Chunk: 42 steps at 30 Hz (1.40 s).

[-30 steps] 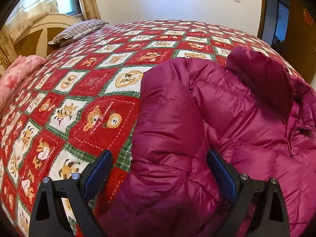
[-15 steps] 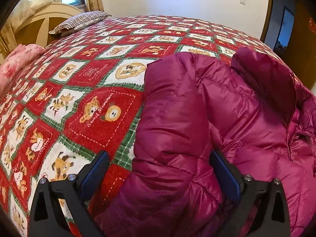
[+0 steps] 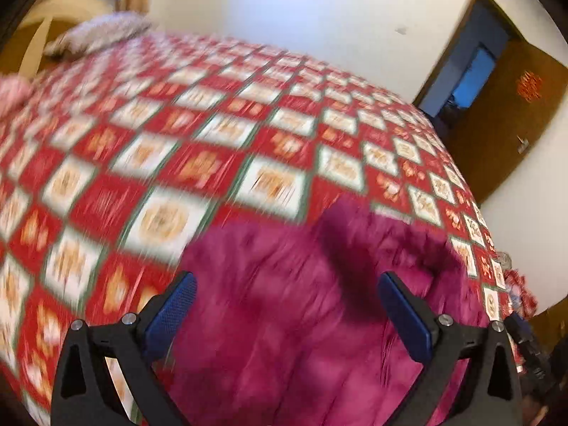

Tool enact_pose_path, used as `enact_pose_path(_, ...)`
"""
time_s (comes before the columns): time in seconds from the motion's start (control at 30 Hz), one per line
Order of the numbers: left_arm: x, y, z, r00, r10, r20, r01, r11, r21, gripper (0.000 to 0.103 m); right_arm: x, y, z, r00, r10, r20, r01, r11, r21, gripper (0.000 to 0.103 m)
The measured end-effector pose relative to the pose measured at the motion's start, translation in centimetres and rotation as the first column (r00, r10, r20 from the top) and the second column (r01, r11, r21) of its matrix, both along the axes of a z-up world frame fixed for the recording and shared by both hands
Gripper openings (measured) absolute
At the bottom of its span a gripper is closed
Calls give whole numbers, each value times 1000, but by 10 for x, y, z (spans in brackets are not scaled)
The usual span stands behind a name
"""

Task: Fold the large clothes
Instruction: 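Lift the hem with both grippers and fold it toward the collar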

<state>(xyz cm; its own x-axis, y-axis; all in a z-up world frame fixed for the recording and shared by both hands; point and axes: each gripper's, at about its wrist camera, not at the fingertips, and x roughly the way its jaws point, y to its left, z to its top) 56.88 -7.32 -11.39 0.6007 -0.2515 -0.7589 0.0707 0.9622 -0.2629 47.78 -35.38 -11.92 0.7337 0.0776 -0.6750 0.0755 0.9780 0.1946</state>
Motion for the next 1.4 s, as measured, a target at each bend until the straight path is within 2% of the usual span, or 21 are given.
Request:
enact_pose_path(0.07, 26, -24, -8, 998, -40, -39, 43, 997, 70, 102, 28, 7, 7, 1000, 17, -6, -17, 1000, -19, 96)
enact_pose_path(0.1, 36, -29, -13, 997, -50, -58, 54, 996, 76, 102, 36, 10, 7, 1000, 25, -14, -25, 999, -32, 96)
enact_pose_path(0.2, 57, -46, -30, 996, -45, -73, 56, 986, 154, 102, 68, 25, -2, 995, 58, -82, -68, 990, -120, 96)
enact_pose_path(0.3, 71, -65, -47, 994, -91, -57, 104, 949, 299, 102, 90, 29, -22, 986, 76, -150, -99, 983, -153, 96)
enact_pose_path(0.37, 75, -71, -54, 989, -138, -49, 147, 929, 340, 100, 103, 30, -36, 978, 87, -189, -120, 978, -170, 94)
enact_pose_path(0.43, 68, -68, -53, 978, -207, -6, 199, 936, 291, 71, 109, 30, -42, 972, 110, -208, -145, 977, -159, 75)
enact_pose_path(0.47, 67, -68, -54, 970, -245, -6, 237, 935, 262, 38, 109, 30, -45, 966, 128, -223, -163, 976, -144, 52)
enact_pose_path(0.5, 66, -68, -57, 960, -277, -31, 275, 927, 255, 12, 111, 31, -48, 958, 152, -243, -188, 973, -133, 26)
enact_pose_path(0.53, 65, -68, -58, 957, -287, -39, 287, 924, 254, 12, 109, 34, -48, 955, 171, -244, -210, 967, -143, 17)
enact_pose_path(0.57, 59, -61, -52, 956, -293, -2, 285, 929, 234, 12, 104, 38, -44, 959, 178, -220, -219, 959, -180, 15)
enact_pose_path(0.63, 48, -53, -42, 949, -309, 62, 290, 933, 212, 11, 92, 43, -36, 966, 189, -178, -227, 949, -219, 14)
enact_pose_path(0.7, 32, -45, -34, 940, -318, 125, 280, 926, 252, 11, 78, 43, -28, 973, 193, -126, -219, 944, -245, 13)
enact_pose_path(0.77, 16, -38, -29, 927, -328, 180, 277, 925, 259, 11, 65, 43, -25, 977, 194, -89, -211, 936, -282, 12)
enact_pose_path(0.9, -9, -30, -37, 915, -342, 216, 281, 921, 271, 10, 40, 45, -31, 977, 209, -44, -211, 916, -340, 11)
enact_pose_path(0.97, -14, -31, -47, 913, -347, 213, 281, 915, 289, 10, 33, 44, -39, 977, 208, -36, -208, 912, -354, 10)
enact_pose_path(1.07, -14, -38, -70, 920, -354, 169, 290, 904, 315, 10, 32, 41, -57, 978, 195, -80, -210, 903, -374, 10)
enact_pose_path(1.17, -12, -45, -78, 921, -363, 142, 298, 891, 343, 10, 35, 41, -67, 977, 178, -119, -210, 901, -379, 9)
enact_pose_path(1.33, -11, -41, -72, 934, -336, 123, 282, 903, 324, 13, 39, 46, -74, 973, 167, -159, -220, 880, -421, 9)
enact_pose_path(1.4, -19, -33, -58, 938, -311, 155, 261, 925, 274, 20, 37, 45, -74, 973, 168, -158, -220, 877, -427, 10)
